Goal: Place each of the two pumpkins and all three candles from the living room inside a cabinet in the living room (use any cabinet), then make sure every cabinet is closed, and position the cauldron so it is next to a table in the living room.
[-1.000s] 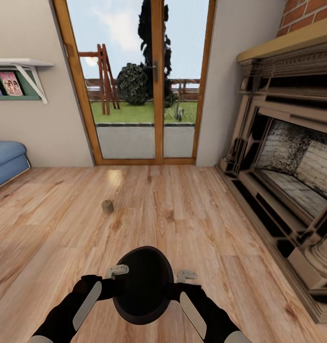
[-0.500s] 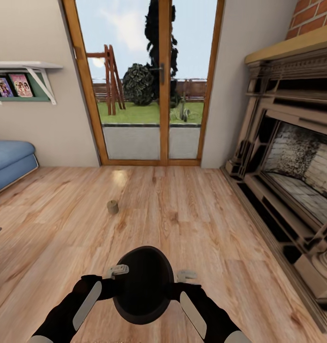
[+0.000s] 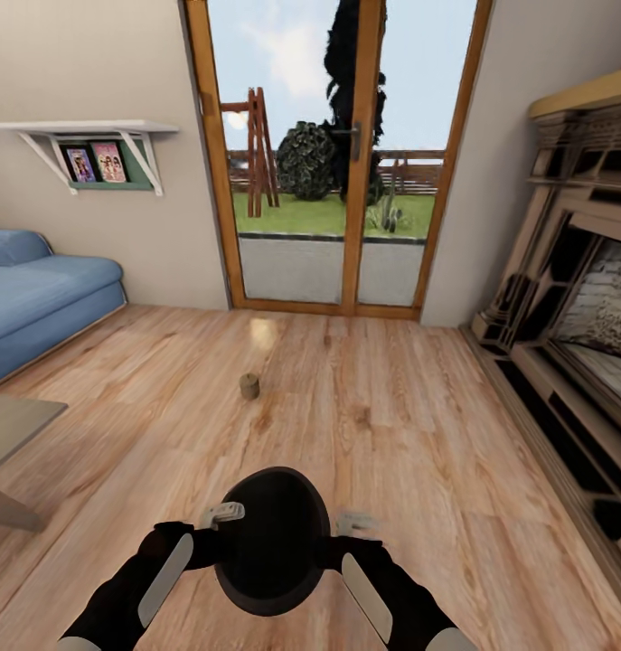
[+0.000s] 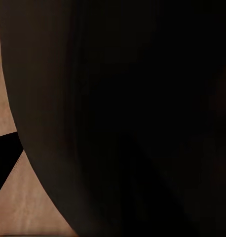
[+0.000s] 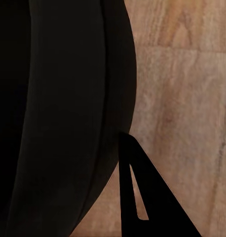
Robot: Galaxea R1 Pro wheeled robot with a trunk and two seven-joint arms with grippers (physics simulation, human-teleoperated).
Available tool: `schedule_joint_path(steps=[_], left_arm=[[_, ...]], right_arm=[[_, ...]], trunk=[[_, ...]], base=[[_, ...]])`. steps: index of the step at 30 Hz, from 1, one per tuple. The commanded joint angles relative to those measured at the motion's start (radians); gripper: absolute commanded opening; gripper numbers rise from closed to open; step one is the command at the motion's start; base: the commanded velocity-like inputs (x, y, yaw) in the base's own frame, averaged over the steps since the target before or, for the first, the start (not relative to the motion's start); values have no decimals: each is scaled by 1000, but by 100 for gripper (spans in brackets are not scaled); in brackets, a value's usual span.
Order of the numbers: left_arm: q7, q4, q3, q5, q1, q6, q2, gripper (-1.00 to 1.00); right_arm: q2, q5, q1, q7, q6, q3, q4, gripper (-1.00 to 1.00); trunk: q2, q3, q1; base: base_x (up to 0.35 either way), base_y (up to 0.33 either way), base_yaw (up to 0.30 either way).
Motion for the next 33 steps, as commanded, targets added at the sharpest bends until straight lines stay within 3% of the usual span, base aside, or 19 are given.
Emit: schedule_joint_path(steps=[1, 24, 33], left_arm=[[6, -1, -3, 22, -1, 2, 1, -100], [6, -1, -3, 22, -1, 2, 1, -100], [6, -1, -3, 22, -1, 2, 1, -100]], right_arm=[[-1, -15, -1, -9, -3, 7, -4, -100], [-1, -15, -1, -9, -3, 7, -2, -100], [1, -15, -1, -9, -3, 7, -3, -100]], trunk=[[-1, -1, 0], [-1, -1, 0], [-1, -1, 0]], base=[[0, 0, 288], [-2, 0, 288], [-169, 0, 288]])
